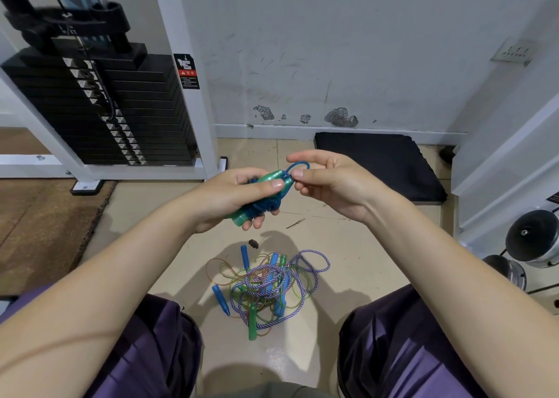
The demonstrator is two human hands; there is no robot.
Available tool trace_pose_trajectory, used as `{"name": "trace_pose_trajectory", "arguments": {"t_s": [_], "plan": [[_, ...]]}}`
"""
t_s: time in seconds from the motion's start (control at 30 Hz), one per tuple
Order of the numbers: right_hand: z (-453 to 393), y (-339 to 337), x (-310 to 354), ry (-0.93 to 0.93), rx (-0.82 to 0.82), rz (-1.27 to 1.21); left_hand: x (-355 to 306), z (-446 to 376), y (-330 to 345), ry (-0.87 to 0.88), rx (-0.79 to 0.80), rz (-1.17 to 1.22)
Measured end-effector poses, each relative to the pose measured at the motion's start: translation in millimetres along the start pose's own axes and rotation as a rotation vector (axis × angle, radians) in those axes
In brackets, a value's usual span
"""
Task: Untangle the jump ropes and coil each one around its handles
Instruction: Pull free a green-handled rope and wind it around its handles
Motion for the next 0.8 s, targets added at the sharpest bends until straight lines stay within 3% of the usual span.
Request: {"name": "trace_pose_trajectory", "arguments": {"t_s": [0.27,0.53,0.67,0.8], "plan": [[-0.1,-13.6,21.3,-0.239,-0.128,0.168,-1.2,-0.3,-1.8,-0.002,0.014,-0.105],[-0.8,-6.6,-5.0,0.126,0.111,0.151,8.1,5.9,0.9,-0.031,0.029,-0.224],[-5.0,-2.5,-10.2,0.132,0.089,0.098,2.5,4.5,-0.2,-0.009,0.003,-0.209],[-7.7,-8.7,-9.7,0.079,0.030,0.222,1.1,3.6,1.3,-0.005,-0.012,-0.234]]}}
Point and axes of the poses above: each hand's wrist, its own z-axis away from the middle knuckle, its own y-axis out of the palm, x = y × z, the point moved 5 cm from there along -z, towards the middle knuckle, and after that the axes turned 11 degrees about -z, right-handed, at the moved point
